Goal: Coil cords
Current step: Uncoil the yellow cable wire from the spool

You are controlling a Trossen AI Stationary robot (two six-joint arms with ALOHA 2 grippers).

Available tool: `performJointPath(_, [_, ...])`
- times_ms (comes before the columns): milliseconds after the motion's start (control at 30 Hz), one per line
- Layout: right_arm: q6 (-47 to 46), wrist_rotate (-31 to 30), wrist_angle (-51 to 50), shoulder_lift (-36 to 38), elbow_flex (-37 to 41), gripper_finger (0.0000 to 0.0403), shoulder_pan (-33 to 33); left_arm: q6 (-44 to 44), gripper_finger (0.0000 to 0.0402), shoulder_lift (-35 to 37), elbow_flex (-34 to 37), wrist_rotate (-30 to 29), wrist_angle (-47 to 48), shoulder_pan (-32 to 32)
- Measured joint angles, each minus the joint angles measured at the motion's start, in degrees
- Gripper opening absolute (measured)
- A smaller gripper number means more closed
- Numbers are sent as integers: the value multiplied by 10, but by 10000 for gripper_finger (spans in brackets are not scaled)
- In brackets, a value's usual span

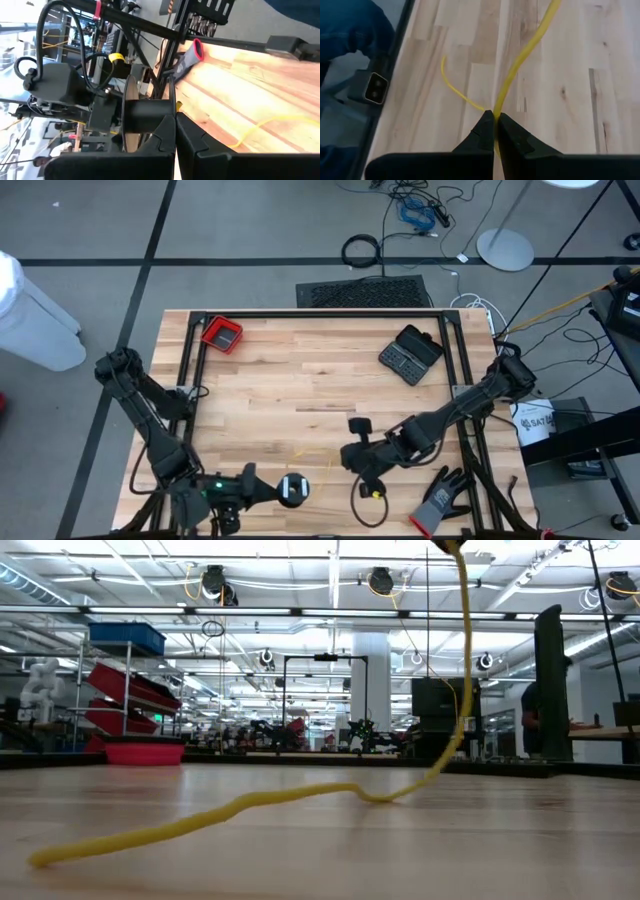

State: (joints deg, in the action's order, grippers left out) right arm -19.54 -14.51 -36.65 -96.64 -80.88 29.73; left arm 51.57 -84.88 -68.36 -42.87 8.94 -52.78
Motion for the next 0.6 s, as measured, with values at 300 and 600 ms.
performJointPath(300, [-9,-1,-2,22,0,0,22,-2,0,1,-3,-11,8,-2])
performJointPath(600, [-47,-5,-33,46,0,0,46,-16,0,1,-3,-63,12,-3])
